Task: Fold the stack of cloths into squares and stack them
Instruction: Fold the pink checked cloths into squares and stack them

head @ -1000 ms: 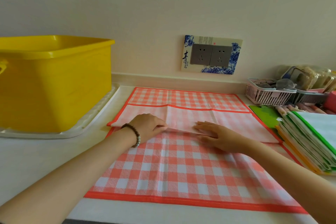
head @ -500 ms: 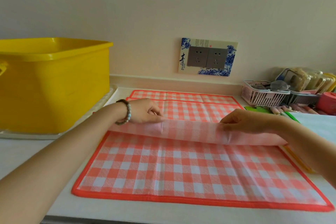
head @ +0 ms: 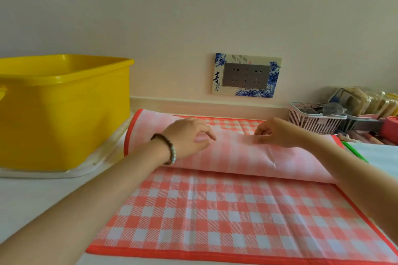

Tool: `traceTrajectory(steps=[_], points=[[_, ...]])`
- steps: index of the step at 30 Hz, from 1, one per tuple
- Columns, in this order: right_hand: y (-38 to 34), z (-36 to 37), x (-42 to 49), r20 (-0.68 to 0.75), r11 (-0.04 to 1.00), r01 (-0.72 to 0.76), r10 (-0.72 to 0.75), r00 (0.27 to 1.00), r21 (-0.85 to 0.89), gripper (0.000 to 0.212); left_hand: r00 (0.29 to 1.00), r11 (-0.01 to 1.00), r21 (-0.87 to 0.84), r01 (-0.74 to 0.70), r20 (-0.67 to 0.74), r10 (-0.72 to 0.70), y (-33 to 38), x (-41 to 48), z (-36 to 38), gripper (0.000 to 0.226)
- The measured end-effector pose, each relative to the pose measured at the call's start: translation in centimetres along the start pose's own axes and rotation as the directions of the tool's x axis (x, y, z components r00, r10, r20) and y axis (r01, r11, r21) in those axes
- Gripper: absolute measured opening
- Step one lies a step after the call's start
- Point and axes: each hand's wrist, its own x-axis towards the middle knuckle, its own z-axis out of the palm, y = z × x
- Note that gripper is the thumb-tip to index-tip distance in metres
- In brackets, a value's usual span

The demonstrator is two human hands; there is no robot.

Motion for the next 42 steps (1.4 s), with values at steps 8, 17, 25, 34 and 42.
traceTrajectory(steps=[8,17,25,34,42], points=[[2.7,5.6,2.9,-0.247,0.989,-0.147,0.145,0.958,0.01,0.016,0.938,0.981,0.139,0.138,0.298,-0.175,-0.7,0.5,4.9,0.061],[3.1,7.9,5.8,-0.313,0.977,-0.185,0.144,0.939,-0.103,0.027,0.904,0.961,0.242,0.136,0.366,-0.22,-1.8,1.2,7.5,0.066],[-2.2,9.5,5.3,-0.251,0.991,-0.074,0.101,0.963,0.114,0.038,0.888,0.946,0.272,0.177,0.371,-0.272,-2.6,1.0,8.8,0.071],[-3.4,12.6,4.3,-0.127,0.993,-0.119,0.118,0.985,0.0,0.05,0.894,0.943,0.262,0.206,0.341,-0.29,-2.9,1.0,9.5,0.071],[3.4,9.9,0.5,-0.053,0.947,-0.302,0.298,0.953,-0.107,0.058,0.893,0.942,0.263,0.208,0.342,-0.293,-2.8,0.8,9.3,0.073]])
